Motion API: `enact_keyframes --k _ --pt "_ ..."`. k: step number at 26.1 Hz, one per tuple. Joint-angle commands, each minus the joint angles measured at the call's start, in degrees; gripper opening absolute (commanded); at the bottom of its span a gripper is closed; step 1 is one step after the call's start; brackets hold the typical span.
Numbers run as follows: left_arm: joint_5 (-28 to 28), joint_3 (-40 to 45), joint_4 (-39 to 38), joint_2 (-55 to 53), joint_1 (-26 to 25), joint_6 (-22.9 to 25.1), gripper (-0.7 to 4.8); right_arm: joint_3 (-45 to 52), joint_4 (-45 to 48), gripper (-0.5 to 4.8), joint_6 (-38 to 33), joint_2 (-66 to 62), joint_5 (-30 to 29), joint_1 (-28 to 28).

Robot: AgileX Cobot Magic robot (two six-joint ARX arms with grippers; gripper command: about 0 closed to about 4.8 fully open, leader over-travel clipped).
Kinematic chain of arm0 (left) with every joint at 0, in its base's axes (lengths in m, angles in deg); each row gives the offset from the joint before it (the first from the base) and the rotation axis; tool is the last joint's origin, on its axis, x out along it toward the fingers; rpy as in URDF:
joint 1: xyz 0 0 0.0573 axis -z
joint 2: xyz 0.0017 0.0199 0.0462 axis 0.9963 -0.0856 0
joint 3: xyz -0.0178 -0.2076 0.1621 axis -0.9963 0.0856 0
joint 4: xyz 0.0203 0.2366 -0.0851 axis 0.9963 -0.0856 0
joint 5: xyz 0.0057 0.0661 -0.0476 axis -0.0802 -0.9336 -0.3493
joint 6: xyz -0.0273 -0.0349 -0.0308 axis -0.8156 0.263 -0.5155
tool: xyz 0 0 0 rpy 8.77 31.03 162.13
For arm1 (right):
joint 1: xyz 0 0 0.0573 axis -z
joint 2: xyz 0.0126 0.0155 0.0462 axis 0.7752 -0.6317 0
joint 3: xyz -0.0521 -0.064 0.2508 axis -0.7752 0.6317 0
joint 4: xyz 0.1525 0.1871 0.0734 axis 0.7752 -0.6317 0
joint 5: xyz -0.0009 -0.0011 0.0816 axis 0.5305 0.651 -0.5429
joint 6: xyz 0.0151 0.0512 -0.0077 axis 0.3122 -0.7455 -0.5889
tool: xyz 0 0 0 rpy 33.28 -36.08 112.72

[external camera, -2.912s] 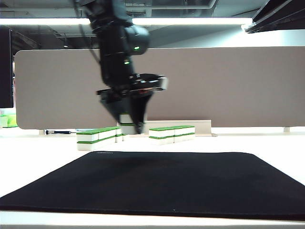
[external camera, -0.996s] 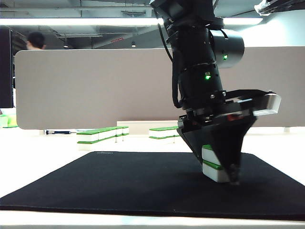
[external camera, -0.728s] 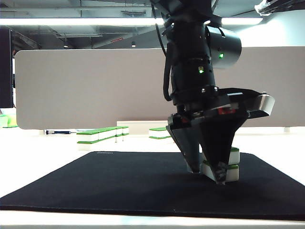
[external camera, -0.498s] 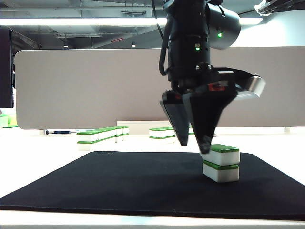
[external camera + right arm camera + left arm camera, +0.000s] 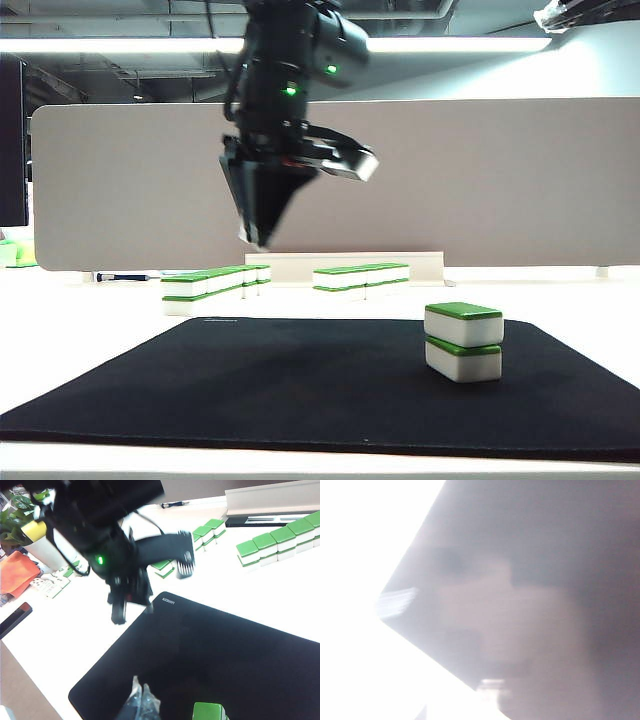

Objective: Take a mahjong tile from the mahjong wall and then place it on the table close to you.

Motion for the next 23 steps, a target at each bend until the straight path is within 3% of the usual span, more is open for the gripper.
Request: enact_keyframes --k 1,5,10,16,23 --pt "-2.36 -3.02 -0.26 1.55 -3.5 -0.02 0.52 -0.2 0.96 -0.01 0.11 0.09 0.09 -0.04" --pt "-0.7 -3.74 2.32 5.22 -6.93 -0.09 0.51 -0.2 0.98 -0.01 0.13 -0.04 0.11 -0.04" --pt "9.53 -3.74 6.16 11.41 -12.26 -1.7 0.51 -0.2 0.98 -0.01 0.11 -0.04 0.11 -0.04" --pt "16.31 -3.72 6.29 15.61 -17.92 -2.93 0.51 -0.2 1.18 -0.01 0.11 -0.04 0.11 -0.04" --pt "18.67 -3.58 8.07 16.17 -20.52 -2.97 0.51 -0.2 1.18 -0.01 0.11 -0.04 0.13 -0.04"
